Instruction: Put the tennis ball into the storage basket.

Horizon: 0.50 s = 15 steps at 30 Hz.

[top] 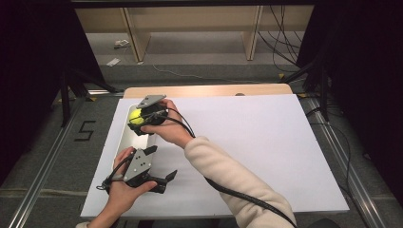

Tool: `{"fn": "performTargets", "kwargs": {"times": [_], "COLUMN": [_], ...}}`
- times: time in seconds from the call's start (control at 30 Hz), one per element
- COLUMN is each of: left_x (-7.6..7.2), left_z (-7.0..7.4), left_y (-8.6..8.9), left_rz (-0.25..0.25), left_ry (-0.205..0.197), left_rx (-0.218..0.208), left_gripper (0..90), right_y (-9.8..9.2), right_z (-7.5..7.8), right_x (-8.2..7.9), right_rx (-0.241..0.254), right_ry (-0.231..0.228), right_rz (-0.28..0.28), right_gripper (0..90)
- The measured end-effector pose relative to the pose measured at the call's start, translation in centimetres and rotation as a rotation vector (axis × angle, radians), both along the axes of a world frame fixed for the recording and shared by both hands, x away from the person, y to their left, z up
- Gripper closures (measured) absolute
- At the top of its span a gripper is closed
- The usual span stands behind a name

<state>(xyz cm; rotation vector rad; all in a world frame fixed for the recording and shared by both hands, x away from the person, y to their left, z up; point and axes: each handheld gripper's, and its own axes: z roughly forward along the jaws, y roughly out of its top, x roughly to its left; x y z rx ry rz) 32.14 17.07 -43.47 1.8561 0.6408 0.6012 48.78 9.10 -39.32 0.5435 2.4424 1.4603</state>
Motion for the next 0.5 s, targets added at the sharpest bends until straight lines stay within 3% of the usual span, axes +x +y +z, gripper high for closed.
{"fn": "performTargets", "kwargs": {"times": [0.5], "left_x": [-0.01], "left_z": [0.0], "left_y": [0.03], "left_rz": [0.001], "left_ry": [0.0], "left_rx": [0.0], "left_gripper": [0.0], "right_y": [0.29], "right_z": [-0.21], "right_x": [0.28], "right_rx": [-0.005], "right_ry": [0.012], "right_rz": [0.001], "right_gripper": [26.8]}}
